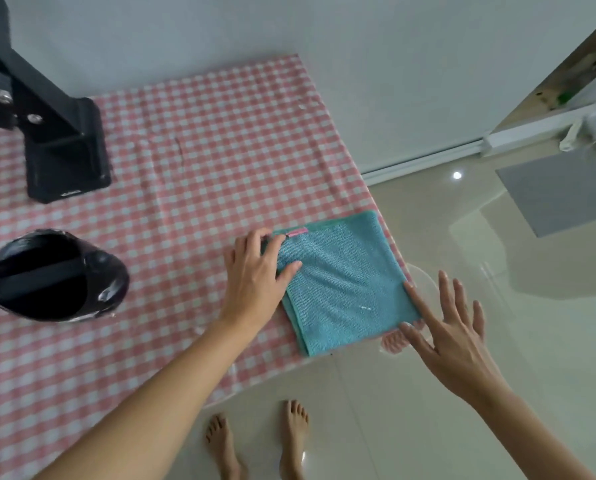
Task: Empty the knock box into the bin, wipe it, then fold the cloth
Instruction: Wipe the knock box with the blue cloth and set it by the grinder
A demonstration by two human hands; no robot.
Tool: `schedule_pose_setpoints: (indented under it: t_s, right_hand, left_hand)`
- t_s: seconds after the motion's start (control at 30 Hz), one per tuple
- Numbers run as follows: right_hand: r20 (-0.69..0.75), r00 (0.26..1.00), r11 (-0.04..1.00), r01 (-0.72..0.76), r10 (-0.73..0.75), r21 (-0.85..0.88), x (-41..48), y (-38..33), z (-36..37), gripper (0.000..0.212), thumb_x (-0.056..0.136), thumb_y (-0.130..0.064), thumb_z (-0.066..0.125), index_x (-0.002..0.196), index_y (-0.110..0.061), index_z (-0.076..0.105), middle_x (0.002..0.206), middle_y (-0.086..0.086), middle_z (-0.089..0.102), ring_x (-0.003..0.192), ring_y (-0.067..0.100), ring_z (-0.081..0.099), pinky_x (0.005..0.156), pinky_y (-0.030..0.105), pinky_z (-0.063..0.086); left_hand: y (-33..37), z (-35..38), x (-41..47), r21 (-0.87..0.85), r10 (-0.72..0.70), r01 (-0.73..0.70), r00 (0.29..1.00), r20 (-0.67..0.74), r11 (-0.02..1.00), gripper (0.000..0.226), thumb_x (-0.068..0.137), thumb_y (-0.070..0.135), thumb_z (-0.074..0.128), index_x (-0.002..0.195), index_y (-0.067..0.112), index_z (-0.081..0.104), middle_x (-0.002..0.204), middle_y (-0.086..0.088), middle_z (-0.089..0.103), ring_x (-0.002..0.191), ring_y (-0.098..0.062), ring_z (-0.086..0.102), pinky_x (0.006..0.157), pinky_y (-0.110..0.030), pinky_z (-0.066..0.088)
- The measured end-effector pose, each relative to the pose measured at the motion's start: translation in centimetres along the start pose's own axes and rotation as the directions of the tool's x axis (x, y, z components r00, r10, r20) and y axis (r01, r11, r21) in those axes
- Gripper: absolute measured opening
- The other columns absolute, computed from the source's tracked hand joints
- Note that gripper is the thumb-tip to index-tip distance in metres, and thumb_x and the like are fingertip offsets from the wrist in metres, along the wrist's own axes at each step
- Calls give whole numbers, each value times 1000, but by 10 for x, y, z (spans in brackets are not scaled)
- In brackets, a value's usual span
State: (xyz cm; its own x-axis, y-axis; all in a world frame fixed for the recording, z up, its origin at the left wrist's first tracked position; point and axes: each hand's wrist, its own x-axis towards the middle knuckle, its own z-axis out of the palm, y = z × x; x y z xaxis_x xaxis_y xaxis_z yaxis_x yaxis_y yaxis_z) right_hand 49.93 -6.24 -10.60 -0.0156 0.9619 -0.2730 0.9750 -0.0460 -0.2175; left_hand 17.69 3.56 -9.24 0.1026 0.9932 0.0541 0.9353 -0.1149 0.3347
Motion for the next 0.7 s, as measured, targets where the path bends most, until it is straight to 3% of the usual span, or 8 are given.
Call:
schedule_pose_setpoints:
  t_s: [0.17, 0.27, 0.37, 0.43, 0.5, 0.57, 0.67, 0.7]
  right_hand:
    - [-48, 998, 986, 42, -35, 159, 7, -6, -18, 61, 94, -79, 16, 152, -67, -1, 171, 5, -15, 156, 18, -21, 125, 58, 1]
    - [-149, 963, 944, 251, -223, 212, 32, -44, -41, 80, 92, -75, 38, 159, -53, -1, 172, 4, -9, 157, 18, -16, 125, 51, 3]
    - [-181, 881, 858, 469, -437, 209, 58, -89, -66, 94, 89, -68, 51, 160, -44, -7, 173, 4, 1, 159, 21, -8, 126, 51, 4]
    - [-150, 837, 806, 548, -527, 225, 73, -113, -81, 96, 89, -65, 56, 161, -35, -1, 170, 3, 20, 159, 21, 9, 127, 53, 6]
    - [-136, 796, 758, 604, -590, 247, 81, -127, -92, 90, 89, -56, 62, 156, -27, 11, 152, 4, 50, 146, 20, 41, 125, 56, 13]
    - [-179, 740, 706, 672, -648, 221, 85, -132, -100, 74, 88, -49, 63, 145, -22, 23, 129, 5, 63, 124, 17, 54, 120, 50, 27]
    - [-187, 730, 688, 682, -657, 246, 83, -135, -112, 55, 87, -45, 62, 130, -24, 34, 114, -17, 49, 94, -1, 48, 90, 18, 42]
    - [-152, 740, 700, 671, -655, 245, 81, -137, -116, 49, 88, -45, 60, 128, -30, 36, 113, -26, 43, 91, -1, 51, 79, 16, 45]
  left_hand:
    - [19, -13, 1, -145, -20, 14, 999, -40, 989, 17, 91, 24, 74, 102, 11, 68, 108, -4, 60, 107, -25, 56, 94, -38, 41]
    - [34, -36, 0, -340, 105, -104, 994, -15, 935, 12, 95, 18, 69, 101, 13, 60, 89, 6, 57, 83, -5, 53, 81, -28, 42]
    - [45, -67, -2, -477, 190, -141, 980, 55, 868, 19, 98, 19, 66, 101, 24, 49, 66, 9, 45, 59, -7, 44, 57, -16, 34]
    - [46, -89, -1, -529, 229, -159, 971, 68, 834, 20, 99, 17, 65, 102, 27, 48, 70, 7, 52, 61, -9, 48, 55, -16, 40]
    - [39, -112, 1, -562, 264, -193, 963, 47, 804, 15, 98, 11, 64, 101, 23, 57, 81, 20, 61, 72, -1, 58, 64, -12, 46]
    - [26, -129, 4, -577, 260, -188, 965, 45, 795, 20, 97, -1, 61, 95, 17, 69, 94, 18, 66, 86, -7, 65, 72, -19, 52]
    - [-2, -149, 11, -532, 174, -130, 984, 32, 837, 35, 95, -13, 56, 89, 14, 78, 98, 0, 64, 88, -21, 64, 77, -35, 52]
    - [-11, -154, 14, -513, 141, -117, 990, 8, 851, 35, 95, -13, 56, 91, 13, 79, 99, -2, 64, 88, -23, 64, 79, -36, 51]
